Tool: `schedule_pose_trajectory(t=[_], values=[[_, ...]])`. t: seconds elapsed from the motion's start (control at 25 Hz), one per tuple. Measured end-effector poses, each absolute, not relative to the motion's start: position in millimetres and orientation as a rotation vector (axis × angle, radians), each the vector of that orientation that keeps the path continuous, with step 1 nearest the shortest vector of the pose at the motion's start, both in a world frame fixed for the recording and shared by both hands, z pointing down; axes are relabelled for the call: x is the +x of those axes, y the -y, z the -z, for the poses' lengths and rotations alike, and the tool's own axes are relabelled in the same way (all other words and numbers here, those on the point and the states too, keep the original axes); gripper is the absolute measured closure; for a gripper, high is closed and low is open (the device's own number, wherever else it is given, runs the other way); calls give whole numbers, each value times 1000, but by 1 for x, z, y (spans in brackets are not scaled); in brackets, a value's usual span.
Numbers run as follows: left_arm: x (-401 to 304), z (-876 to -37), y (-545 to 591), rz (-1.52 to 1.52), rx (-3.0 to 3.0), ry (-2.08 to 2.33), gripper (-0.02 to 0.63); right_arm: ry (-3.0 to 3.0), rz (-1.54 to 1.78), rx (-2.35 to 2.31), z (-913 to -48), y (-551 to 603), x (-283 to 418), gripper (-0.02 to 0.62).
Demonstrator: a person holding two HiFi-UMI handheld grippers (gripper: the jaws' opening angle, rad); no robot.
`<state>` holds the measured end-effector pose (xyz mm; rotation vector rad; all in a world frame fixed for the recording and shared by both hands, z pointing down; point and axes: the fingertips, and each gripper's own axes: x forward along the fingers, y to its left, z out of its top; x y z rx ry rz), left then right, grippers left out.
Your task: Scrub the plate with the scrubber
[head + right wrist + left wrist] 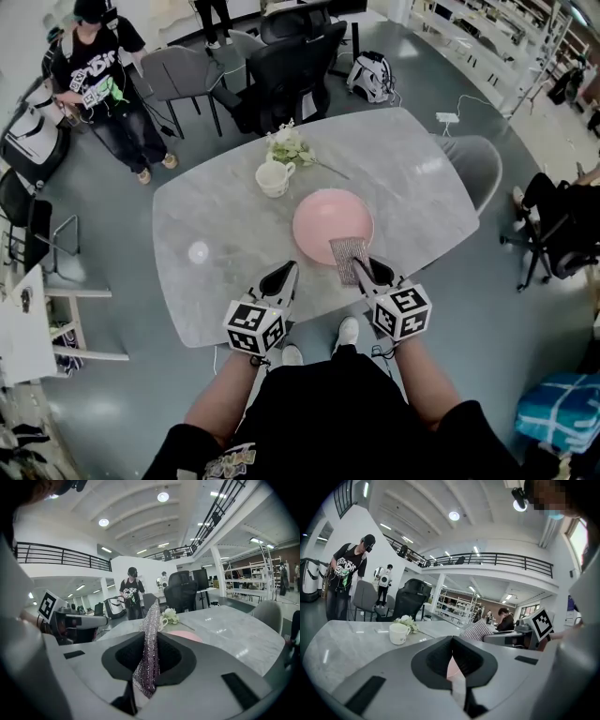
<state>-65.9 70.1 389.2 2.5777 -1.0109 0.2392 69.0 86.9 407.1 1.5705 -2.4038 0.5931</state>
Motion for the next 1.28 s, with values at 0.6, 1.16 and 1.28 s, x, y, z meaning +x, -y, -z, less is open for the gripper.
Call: schedule_pose_trajectory(t=[0.6,1.16,1.28], values=[[-79,-381,-113,-227,2661,830,589,2319,-562,1718,-404,-153,43,523],[-78,-381,-122,-232,2675,785,589,2291,-559,1764,-403,-168,42,525],[-77,-381,-121,-232,2677,781,589,2290,-559,1770,-403,-167,43,525]])
